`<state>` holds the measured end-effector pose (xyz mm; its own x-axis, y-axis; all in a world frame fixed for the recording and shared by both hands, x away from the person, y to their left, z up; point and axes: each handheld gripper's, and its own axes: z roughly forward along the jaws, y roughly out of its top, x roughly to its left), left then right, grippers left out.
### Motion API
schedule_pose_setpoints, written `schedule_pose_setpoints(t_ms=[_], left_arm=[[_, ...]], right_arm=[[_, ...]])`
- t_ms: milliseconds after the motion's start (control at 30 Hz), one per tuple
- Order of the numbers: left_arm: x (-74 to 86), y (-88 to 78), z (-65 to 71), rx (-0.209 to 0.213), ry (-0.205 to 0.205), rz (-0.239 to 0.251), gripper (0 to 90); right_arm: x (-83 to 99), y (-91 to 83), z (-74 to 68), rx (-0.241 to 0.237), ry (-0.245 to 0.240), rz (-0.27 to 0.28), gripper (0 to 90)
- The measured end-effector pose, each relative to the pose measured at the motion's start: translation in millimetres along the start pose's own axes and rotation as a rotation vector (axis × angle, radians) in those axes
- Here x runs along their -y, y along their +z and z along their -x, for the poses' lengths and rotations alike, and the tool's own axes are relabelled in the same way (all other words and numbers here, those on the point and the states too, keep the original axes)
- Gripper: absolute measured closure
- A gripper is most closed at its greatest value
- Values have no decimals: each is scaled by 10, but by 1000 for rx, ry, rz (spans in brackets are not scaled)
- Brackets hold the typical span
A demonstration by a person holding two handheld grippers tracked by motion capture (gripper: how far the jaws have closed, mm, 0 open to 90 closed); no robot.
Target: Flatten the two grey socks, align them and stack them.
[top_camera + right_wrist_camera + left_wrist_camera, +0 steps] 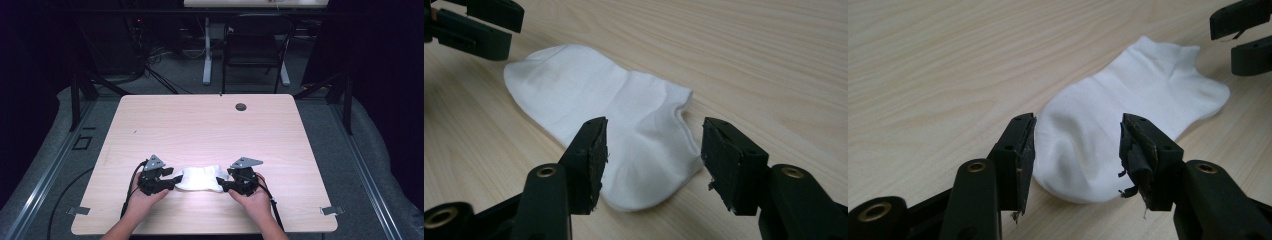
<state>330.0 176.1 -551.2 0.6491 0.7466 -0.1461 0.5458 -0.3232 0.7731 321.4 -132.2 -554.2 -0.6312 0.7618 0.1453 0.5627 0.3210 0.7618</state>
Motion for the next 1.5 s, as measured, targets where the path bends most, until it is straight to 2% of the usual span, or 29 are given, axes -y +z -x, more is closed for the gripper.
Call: schedule_pose_setpoints(t_ms=[167,300,467,600,767,967,1167,1233,1500], left_arm=[[-29,-118,-26,4,-25,17,482],[-9,-220,-17,4,-20,21,471],[42,-336,-1,-3,-17,23,450],[106,-434,6,-8,-14,21,445],[191,-491,-13,-12,-23,18,441],[284,-493,-36,-25,-8,-1,441],[343,-454,-45,-33,4,-9,443],[361,-430,-40,-32,7,-15,442],[400,-298,36,-39,66,-49,442]], right_arm=[[-36,-143,-7,18,-28,10,427],[-43,-247,-30,16,-27,16,420],[30,-352,-68,35,-47,18,408],[103,-418,-83,39,-22,30,401],[158,-442,-118,20,-24,22,410],[209,-441,-170,9,-33,32,410],[322,-380,-148,6,-55,42,411],[348,-361,-135,18,-73,38,411],[422,-305,-117,8,-73,4,422]])
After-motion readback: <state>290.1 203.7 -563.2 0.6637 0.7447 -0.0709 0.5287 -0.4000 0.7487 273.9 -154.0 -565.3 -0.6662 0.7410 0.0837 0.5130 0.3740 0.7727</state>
